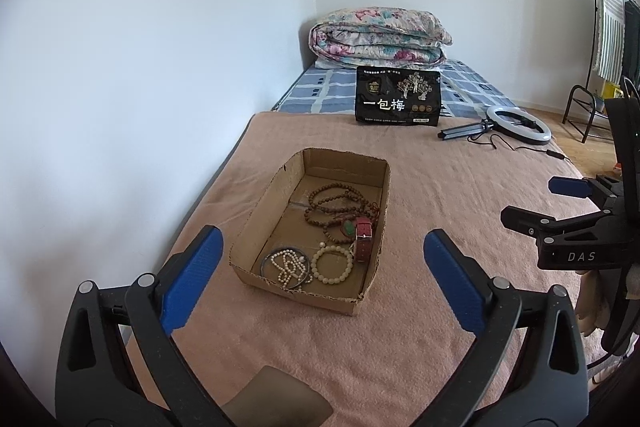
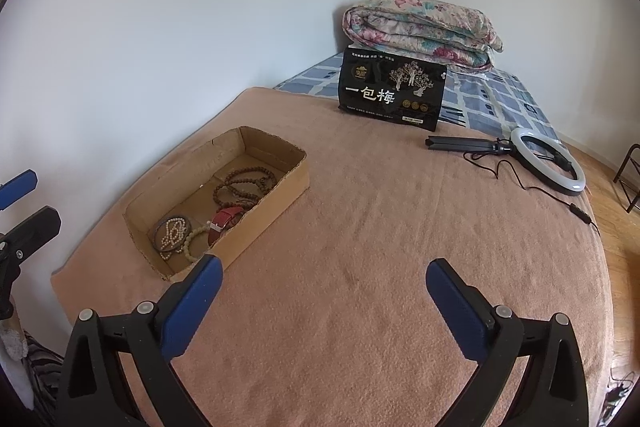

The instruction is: Organize jewelry

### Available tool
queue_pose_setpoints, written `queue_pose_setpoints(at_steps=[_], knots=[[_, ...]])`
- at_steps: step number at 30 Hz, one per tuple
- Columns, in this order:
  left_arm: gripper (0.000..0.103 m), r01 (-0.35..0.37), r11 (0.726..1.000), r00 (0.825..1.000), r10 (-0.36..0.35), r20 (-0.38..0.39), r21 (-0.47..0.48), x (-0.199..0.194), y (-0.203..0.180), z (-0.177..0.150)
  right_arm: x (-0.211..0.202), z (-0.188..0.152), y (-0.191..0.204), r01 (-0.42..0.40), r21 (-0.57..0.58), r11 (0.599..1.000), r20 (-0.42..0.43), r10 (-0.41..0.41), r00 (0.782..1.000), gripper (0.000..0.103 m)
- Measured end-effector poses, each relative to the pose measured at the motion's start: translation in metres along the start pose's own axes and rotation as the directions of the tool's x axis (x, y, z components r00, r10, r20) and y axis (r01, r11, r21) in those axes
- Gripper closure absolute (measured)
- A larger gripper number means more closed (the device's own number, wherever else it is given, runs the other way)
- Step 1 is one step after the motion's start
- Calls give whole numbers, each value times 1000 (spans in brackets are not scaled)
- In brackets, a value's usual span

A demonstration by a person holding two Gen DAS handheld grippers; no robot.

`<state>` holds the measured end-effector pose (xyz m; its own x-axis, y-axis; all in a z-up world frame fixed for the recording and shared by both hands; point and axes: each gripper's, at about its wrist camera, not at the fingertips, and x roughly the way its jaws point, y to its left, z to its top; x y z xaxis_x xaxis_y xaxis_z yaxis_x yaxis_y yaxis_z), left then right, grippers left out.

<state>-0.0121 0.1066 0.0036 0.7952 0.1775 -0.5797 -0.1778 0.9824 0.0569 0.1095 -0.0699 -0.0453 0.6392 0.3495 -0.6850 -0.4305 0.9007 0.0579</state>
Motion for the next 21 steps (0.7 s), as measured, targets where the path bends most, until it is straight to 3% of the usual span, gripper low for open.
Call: queue_pose_setpoints(at_steps=[21], knots=[[1, 0, 1000, 1000, 0, -1, -1, 0, -1, 0, -3, -4, -5, 10, -5, 1000, -12, -11, 1000, 0]])
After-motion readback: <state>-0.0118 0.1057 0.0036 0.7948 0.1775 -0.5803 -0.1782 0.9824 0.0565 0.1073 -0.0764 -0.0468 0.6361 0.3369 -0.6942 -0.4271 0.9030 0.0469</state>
